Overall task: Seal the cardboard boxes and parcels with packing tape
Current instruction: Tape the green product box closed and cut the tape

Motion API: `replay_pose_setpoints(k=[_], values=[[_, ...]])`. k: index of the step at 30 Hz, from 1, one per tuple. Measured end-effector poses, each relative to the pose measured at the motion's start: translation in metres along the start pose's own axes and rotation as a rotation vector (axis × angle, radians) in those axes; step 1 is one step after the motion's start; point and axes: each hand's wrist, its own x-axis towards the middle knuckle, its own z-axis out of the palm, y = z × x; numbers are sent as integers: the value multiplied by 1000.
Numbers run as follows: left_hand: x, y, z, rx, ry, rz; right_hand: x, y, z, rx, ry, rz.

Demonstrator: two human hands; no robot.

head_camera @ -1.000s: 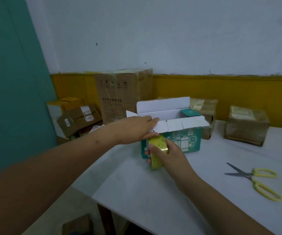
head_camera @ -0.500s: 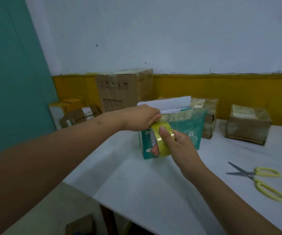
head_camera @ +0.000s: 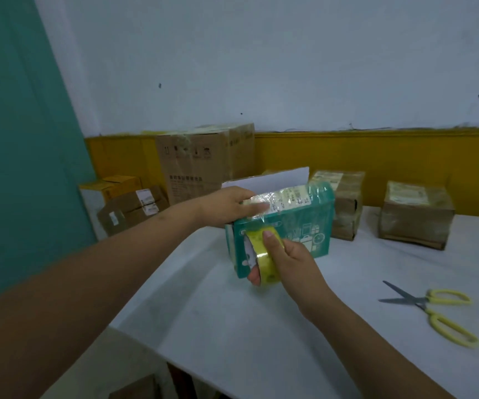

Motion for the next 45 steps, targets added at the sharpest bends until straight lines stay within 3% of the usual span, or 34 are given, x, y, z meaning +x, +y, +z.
replay_pose_setpoints(k=[3, 7, 10, 12, 15, 18, 21, 23, 26, 29, 33, 35, 37, 40, 42, 45], values=[[1, 2, -3, 118, -31, 37, 0, 3, 3, 63, -14, 46], [2, 4, -3, 23, -73, -11, 6, 10, 6, 74, -15, 103], [2, 2, -3, 84, -24, -35, 7, 13, 12, 21, 16, 84], [-1, 1, -1, 262, 112, -24, 2, 16, 10, -117, 84, 26], [-9, 12, 11, 670, 511, -35, -10, 14, -13, -452, 124, -91], [-8, 34, 40, 739, 735, 29, -22, 12, -68, -846, 120, -163], [2, 64, 72, 692, 812, 46, -46, 2, -140, -1201, 166, -153], [8, 75, 86, 636, 799, 52, -65, -2, -185, -1361, 173, 20], [17, 69, 93, 536, 762, 46, -87, 4, -219, -1451, -8, 177], [17, 56, 90, 456, 748, 129, -94, 6, -224, -1373, 4, 315], [7, 44, 77, 271, 712, 280, -81, 4, -225, -1467, -23, 368], [2, 34, 72, 329, 761, 290, -78, 3, -225, -1495, 19, 340], [-4, 23, 70, 421, 836, 245, -79, -5, -214, -1428, 131, 240], [-12, 14, 67, 463, 900, 189, -70, -19, -180, -1092, 328, -46], [-14, 12, 65, 439, 913, 174, -51, -32, -145, -850, 342, -199], [-23, 12, 67, 307, 990, 54, -6, -46, -89, -673, 274, -385]])
